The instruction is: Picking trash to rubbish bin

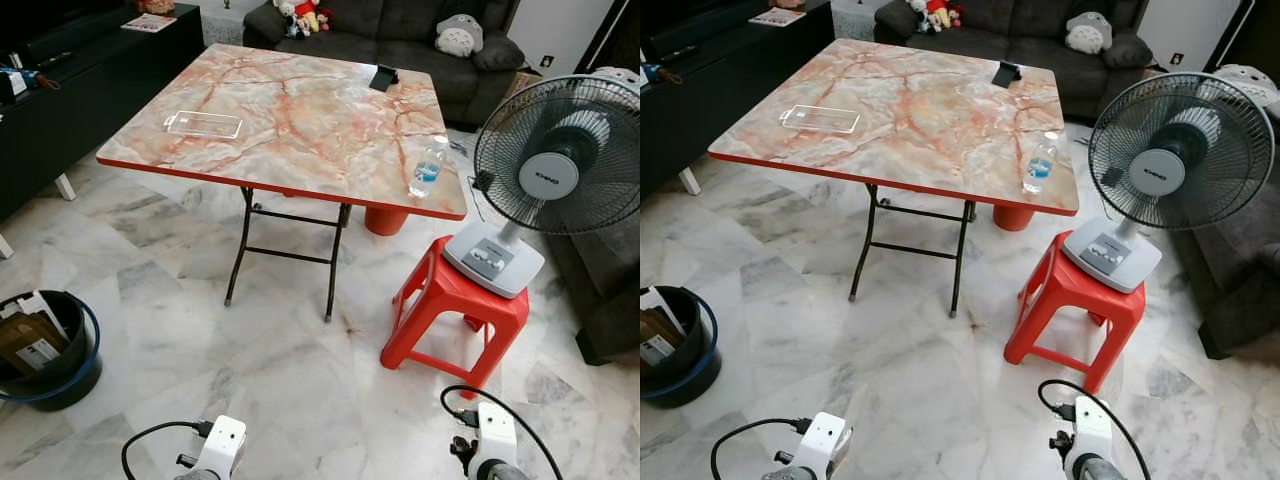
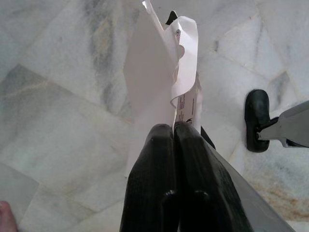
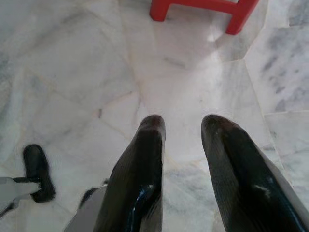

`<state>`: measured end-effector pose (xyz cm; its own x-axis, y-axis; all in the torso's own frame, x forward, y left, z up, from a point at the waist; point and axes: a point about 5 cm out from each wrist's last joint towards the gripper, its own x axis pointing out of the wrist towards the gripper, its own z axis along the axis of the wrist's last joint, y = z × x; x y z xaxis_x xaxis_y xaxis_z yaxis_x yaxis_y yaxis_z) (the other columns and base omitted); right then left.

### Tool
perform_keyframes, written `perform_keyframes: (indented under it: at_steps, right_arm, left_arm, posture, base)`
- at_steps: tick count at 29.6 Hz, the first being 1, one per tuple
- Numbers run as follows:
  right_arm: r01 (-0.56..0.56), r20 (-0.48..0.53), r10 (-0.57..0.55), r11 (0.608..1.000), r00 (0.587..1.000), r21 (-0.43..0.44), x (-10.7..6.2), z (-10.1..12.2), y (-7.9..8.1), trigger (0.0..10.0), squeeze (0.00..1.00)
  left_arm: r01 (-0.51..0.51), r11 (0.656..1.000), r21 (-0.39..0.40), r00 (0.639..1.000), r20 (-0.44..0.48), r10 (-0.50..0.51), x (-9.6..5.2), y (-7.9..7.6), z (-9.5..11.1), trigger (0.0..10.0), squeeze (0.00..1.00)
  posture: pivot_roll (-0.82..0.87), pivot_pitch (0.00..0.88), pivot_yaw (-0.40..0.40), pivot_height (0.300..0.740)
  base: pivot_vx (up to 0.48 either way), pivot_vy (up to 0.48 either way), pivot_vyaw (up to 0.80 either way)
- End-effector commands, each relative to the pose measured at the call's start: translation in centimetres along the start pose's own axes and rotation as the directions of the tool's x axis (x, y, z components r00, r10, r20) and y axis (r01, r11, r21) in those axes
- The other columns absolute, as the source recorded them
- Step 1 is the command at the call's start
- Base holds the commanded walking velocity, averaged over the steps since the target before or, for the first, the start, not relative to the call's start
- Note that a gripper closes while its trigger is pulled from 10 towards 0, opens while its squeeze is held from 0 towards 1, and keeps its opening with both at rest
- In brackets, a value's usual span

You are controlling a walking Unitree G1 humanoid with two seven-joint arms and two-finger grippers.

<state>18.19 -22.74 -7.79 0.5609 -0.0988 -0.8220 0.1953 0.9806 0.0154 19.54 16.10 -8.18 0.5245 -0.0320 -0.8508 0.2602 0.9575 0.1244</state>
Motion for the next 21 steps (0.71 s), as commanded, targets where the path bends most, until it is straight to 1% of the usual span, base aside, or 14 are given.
perform_keyframes:
  at_steps: [1, 3, 5, 6, 7, 11, 14, 16, 21]
  right_arm:
    - [0.018, -0.015, -0.019, 1.000, 1.000, -0.023, 0.0, 0.0, -0.1, 10.0, 0.00]
    - [0.021, -0.026, -0.022, 0.999, 0.999, -0.024, 0.0, -0.4, -0.2, 10.0, 0.00]
    - [0.024, -0.030, -0.025, 0.999, 0.999, -0.022, -0.1, -0.6, -0.4, 10.0, 0.00]
    - [0.027, -0.044, -0.028, 0.999, 0.999, -0.022, -0.2, -1.1, -0.6, 10.0, 0.00]
    - [0.027, -0.044, -0.028, 0.999, 0.999, -0.022, -0.2, -1.1, -0.6, 10.0, 0.00]
    - [0.028, -0.068, -0.029, 1.000, 0.997, -0.014, -0.4, -2.3, -0.7, 10.0, 0.00]
    - [0.030, -0.074, -0.031, 0.999, 0.997, -0.010, -0.5, -2.8, -0.6, 10.0, 0.00]
    - [0.027, -0.079, -0.029, 0.999, 0.996, -0.018, -0.6, -3.1, -0.6, 10.0, 0.00]
    - [0.026, -0.077, -0.028, 0.999, 0.997, -0.022, -0.6, -2.8, -0.7, 10.0, 0.00]
  left_arm:
    - [0.002, 1.000, -0.008, 1.000, -0.012, -0.002, 0.0, -0.4, -0.3, 10.0, 0.00]
    - [-0.006, 1.000, -0.028, 1.000, -0.001, 0.006, 0.0, -0.4, -0.3, 10.0, 0.00]
    - [-0.006, 1.000, -0.029, 1.000, 0.000, 0.006, 0.0, -0.4, -0.3, 10.0, 0.00]
    - [-0.007, 1.000, -0.031, 1.000, 0.004, 0.007, 0.0, -0.4, -0.3, 10.0, 0.00]
    - [-0.007, 1.000, -0.031, 1.000, 0.004, 0.007, 0.0, -0.4, -0.3, 10.0, 0.00]
    - [-0.014, 0.999, -0.035, 1.000, 0.009, 0.014, -0.1, -0.3, -0.5, 10.0, 0.00]
    - [-0.016, 0.998, -0.055, 1.000, 0.016, 0.017, -0.1, -0.3, -0.5, 10.0, 0.00]
    - [-0.017, 0.998, -0.052, 1.000, 0.017, 0.018, -0.1, -0.3, -0.5, 10.0, 0.00]
    - [-0.011, 0.998, -0.054, 1.000, 0.019, 0.012, -0.1, -0.5, -0.6, 10.0, 0.00]
  posture:
    - [0.00, 0.000, -0.136, 0.740]
    - [0.01, 0.000, -0.136, 0.740]
    - [0.01, 0.000, -0.133, 0.740]
    - [0.00, 0.000, -0.132, 0.740]
    - [0.00, 0.000, -0.132, 0.740]
    - [0.00, 0.000, -0.129, 0.740]
    - [0.01, 0.000, -0.128, 0.740]
    - [0.00, 0.000, -0.128, 0.740]
    - [0.00, 0.000, -0.130, 0.740]
  base:
    - [0.000, 0.000, 0.80]
    - [0.000, 0.000, 0.80]
    - [0.000, 0.000, 0.80]
    - [0.000, 0.000, 0.80]
    - [0.000, 0.000, 0.80]
    - [0.000, 0.000, 0.80]
    - [0.000, 0.000, 0.80]
    - [0.000, 0.000, 0.80]
    - [0.000, 0.000, 0.80]
